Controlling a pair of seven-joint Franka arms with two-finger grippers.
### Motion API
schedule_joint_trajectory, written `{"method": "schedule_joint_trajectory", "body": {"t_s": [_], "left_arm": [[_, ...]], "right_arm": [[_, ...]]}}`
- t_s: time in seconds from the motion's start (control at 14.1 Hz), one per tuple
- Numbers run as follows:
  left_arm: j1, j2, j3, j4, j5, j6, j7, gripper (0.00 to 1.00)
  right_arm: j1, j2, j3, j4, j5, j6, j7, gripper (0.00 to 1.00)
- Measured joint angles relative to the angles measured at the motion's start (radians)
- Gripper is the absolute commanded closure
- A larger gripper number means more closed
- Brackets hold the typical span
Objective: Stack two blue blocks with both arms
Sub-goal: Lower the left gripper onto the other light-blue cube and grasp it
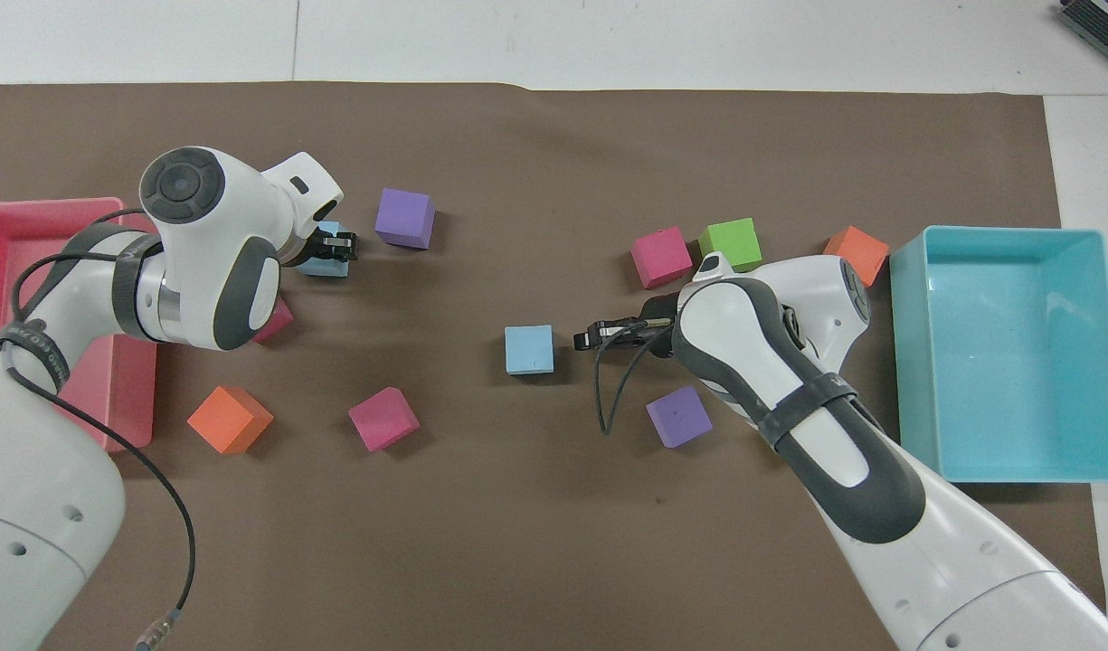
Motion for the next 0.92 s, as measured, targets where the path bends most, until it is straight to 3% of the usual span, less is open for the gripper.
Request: {"method": "schedule_joint_trajectory", "body": {"t_s": [0.36, 0.92], "left_arm": [[0.003, -0.033, 0.007, 0.005, 0.000, -0.037, -0.005, 0.92], [-0.006, -0.190, 0.005, 0.009, 0.000, -0.204, -0.020, 0.91]], "right_arm": [[0.000, 0.000, 0.000, 0.000, 0.000, 0.000, 0.000, 1.00], [0.002, 0.009, 0.000, -0.001, 0.000, 0.008, 0.000, 1.00]]}}
